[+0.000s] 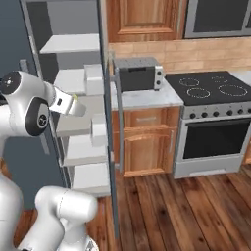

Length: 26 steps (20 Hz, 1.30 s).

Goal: Grab the lemon wedge and onion from the fridge, place them in the blender, close the lid, and turn on the blender to create a marinade.

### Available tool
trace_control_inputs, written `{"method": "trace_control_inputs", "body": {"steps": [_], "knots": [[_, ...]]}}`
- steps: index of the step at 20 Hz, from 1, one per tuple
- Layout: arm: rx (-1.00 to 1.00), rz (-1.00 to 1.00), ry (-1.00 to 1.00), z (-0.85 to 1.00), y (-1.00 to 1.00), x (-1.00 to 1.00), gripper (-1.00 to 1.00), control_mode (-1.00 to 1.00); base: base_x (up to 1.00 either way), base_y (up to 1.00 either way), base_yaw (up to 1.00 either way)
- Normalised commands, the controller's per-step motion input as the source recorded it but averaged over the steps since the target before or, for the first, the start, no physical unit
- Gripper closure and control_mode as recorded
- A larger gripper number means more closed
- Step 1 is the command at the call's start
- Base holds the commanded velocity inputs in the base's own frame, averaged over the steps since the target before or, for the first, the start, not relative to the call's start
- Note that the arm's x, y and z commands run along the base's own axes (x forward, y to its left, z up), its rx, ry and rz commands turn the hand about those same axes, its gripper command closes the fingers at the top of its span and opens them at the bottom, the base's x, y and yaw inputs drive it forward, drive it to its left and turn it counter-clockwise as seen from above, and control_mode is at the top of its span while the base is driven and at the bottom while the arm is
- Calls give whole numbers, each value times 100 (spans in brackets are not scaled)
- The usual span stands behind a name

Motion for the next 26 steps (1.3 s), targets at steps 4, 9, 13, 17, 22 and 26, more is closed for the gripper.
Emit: {"method": "trace_control_inputs", "body": {"steps": [4, 9, 13, 17, 22, 26], "knots": [[0, 0, 0, 0, 0, 0, 100, 100, -1, -48, -77], [0, 0, 0, 0, 0, 0, 100, 100, 2, -36, -79], [0, 0, 0, 0, 0, 0, 100, 100, 3, -35, -79], [0, 0, 0, 0, 0, 0, 100, 100, 5, -36, -77], [0, 0, 0, 0, 0, 0, 100, 100, 7, -39, -76], [0, 0, 0, 0, 0, 0, 100, 100, 10, -41, -75]]}}
